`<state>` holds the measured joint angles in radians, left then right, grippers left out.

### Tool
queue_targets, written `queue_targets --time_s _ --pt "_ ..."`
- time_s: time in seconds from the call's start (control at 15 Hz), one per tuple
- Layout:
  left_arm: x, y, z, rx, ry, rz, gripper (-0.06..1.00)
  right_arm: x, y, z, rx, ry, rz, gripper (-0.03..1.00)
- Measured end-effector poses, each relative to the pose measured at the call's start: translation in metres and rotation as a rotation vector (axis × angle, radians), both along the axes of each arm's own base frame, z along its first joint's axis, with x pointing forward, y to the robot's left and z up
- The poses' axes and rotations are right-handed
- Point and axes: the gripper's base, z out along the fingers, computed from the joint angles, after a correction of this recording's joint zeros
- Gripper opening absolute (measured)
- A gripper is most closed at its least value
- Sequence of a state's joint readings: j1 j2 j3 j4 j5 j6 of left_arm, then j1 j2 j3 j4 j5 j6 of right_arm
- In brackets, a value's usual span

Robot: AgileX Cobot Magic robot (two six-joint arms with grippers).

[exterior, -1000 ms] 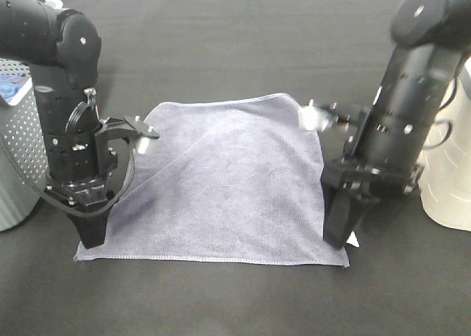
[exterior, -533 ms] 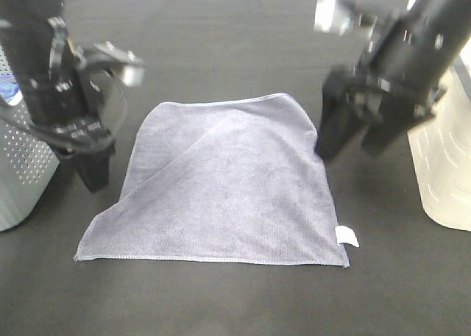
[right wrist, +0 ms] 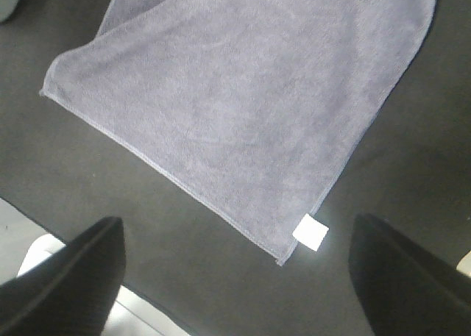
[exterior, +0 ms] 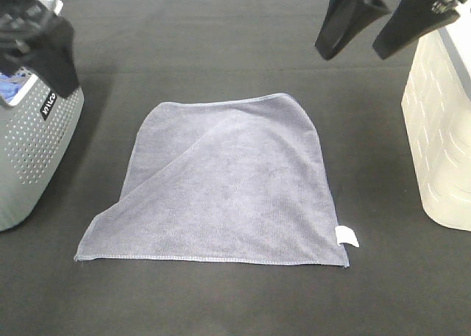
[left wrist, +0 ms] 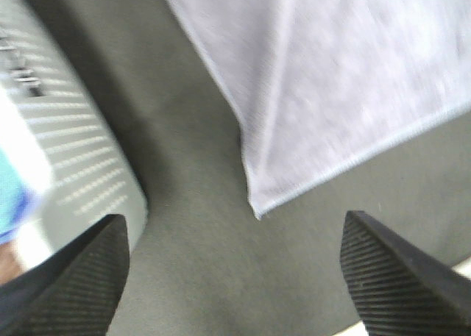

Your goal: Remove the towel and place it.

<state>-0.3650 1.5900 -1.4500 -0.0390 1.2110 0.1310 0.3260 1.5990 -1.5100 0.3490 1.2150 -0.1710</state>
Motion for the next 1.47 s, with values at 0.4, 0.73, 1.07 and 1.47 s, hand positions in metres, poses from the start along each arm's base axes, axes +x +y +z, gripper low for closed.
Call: queue_targets --time_s 0.4,0.73,1.07,1.47 --pt "0.016 0.069 0.006 0.089 -0.045 0.284 0.73 -0.015 -0.023 0.026 -0.105 -0.093 -0.158 0.76" --pt "-0.005 0.140 0.029 0.058 -0.102 0.521 0.73 -0.020 -0.096 0.049 -0.144 -0.173 -0.412 0.76" --pt "-0.099 0.138 0.041 0.020 -0.181 0.562 0.73 -0.122 -0.109 0.050 -0.150 -0.253 -0.437 0.76" --pt "-0.184 0.134 0.027 0.022 -0.290 0.565 0.73 -0.234 -0.121 0.021 -0.110 -0.421 -0.482 0.76"
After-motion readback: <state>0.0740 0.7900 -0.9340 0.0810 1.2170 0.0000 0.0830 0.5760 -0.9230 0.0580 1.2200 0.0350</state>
